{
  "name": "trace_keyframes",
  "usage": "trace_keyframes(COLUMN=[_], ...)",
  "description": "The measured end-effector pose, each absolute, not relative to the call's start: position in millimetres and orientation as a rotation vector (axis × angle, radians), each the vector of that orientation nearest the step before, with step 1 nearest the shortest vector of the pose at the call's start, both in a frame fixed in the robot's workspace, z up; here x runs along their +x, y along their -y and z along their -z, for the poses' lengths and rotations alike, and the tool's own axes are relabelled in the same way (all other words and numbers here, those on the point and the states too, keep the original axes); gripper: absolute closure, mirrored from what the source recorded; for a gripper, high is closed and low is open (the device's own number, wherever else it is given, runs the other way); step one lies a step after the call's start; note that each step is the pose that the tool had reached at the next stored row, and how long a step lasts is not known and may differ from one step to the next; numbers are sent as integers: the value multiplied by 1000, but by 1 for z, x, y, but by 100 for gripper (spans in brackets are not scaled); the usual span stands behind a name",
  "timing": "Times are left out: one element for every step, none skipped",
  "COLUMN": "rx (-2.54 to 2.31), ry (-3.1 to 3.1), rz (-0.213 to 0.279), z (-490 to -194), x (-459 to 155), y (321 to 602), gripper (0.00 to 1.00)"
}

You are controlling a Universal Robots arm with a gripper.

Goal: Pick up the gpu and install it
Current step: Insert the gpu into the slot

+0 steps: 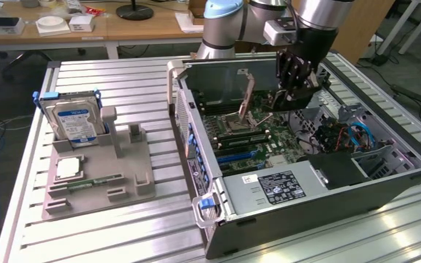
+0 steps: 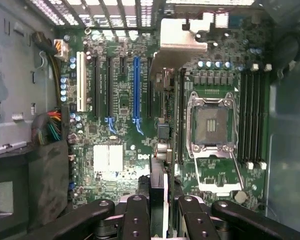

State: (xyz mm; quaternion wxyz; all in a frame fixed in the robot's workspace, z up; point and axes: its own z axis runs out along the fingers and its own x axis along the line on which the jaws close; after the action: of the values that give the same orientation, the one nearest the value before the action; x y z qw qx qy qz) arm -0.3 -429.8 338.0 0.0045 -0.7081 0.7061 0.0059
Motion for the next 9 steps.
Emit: trace_keyframes(rx=[-2233, -2245, -2256, -2262, -2262, -2261, -2261, -2261, -2261], ry=[-2198, -2185, -2173, -2166, -2165, -2164, -2164, -2164, -2164], rz=[-19, -19, -19, -19, -21, -21, -21, -21, -21], z=[-337, -336, -334, -333, -332, -331, -330, -329, -328], x=[0, 0, 0, -1, -2, -3, -6, -10, -13], y=[430, 430, 430, 430, 430, 430, 430, 430, 430], gripper=[73, 73, 73, 73, 73, 73, 73, 73, 73])
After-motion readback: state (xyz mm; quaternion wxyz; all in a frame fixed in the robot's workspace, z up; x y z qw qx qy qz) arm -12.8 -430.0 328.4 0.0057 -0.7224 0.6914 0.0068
